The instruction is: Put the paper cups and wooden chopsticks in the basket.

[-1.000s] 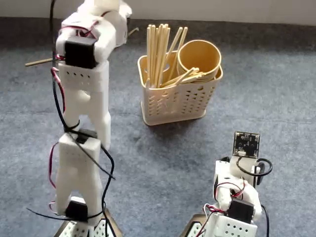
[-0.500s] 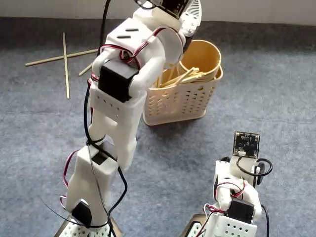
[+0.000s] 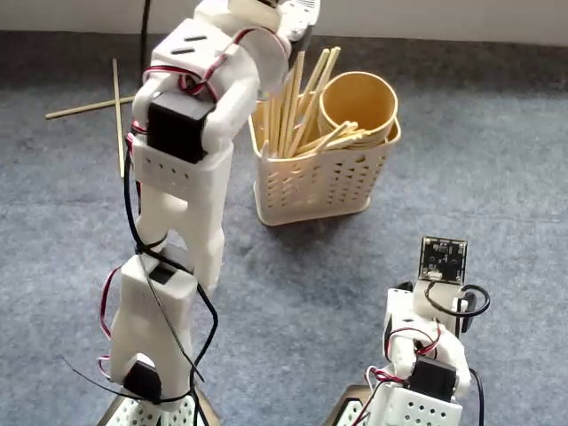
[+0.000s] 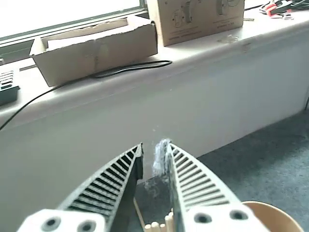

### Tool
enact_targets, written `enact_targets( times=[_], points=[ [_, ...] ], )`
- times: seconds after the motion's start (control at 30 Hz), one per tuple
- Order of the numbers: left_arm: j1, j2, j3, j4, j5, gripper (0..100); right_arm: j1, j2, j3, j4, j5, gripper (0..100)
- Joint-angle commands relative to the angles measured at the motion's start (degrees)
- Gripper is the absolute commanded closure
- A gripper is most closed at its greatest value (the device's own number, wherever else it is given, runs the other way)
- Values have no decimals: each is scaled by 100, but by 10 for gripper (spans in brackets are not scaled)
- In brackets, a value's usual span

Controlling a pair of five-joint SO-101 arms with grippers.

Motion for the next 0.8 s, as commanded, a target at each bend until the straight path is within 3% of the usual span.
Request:
enact_targets(
  times=[0.0, 0.13, 0.23, 0.37, 0.43, 0.5, 0.67, 0.77],
  points=[
    [-1024, 57, -110, 35, 9, 902, -40, -48, 716, -101, 70, 652],
    [-2413, 681, 505, 255, 9, 902, -40, -48, 716, -101, 70, 652],
    [-2914, 1341, 1068, 774, 35, 902, -40, -48, 716, -101, 70, 652],
    [-2431, 2070, 1156, 2242, 35, 902, -48, -48, 716, -101, 70, 652],
    [-2132, 2343, 1156, 2497, 35, 902, -48, -48, 716, -101, 70, 652],
    [-2088, 2598, 1156, 2127, 35, 899, -22, -48, 716, -84, 70, 652],
    [-2958, 3327, 1191, -264, 79, 898, -13, -48, 716, -92, 70, 652],
    [-3248, 3934, 1156, -1178, 1116, 897, -22, -48, 716, -92, 70, 652]
  ],
)
